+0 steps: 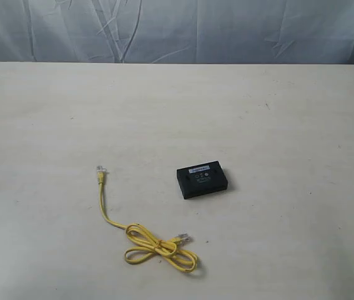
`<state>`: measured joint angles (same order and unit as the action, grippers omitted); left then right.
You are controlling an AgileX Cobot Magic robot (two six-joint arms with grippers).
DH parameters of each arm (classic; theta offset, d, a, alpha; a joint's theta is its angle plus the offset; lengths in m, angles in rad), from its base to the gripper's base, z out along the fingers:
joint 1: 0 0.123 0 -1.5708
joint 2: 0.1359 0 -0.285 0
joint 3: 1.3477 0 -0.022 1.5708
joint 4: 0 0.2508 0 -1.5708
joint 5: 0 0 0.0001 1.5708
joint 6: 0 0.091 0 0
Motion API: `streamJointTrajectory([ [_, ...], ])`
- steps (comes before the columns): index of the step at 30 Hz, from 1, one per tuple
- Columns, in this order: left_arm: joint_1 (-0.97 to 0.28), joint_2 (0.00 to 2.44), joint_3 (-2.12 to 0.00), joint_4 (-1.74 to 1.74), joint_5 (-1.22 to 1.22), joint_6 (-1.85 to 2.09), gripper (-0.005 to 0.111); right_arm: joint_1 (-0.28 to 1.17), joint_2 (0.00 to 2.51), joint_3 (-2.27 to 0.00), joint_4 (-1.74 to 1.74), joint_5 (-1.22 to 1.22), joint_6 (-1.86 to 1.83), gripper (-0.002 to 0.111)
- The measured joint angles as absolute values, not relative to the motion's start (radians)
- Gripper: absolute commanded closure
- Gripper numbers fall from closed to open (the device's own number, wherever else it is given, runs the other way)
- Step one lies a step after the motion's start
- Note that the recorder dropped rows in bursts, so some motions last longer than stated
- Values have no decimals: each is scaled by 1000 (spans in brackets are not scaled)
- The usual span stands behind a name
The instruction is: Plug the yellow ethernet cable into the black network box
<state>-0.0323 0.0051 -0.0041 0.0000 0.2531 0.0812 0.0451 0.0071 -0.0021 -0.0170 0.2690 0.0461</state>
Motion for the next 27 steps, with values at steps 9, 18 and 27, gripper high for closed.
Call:
streamJointTrajectory([
  [9, -32, 5, -4, 0, 253, 81, 107, 45, 7, -2, -17, -149, 46, 109],
  [18, -32, 5, -4, 0, 253, 81, 107, 45, 5, -13, 42, -301, -13, 109],
  [27, -32, 5, -4, 0, 253, 81, 107, 45, 325, -440, 102, 421, -81, 109],
])
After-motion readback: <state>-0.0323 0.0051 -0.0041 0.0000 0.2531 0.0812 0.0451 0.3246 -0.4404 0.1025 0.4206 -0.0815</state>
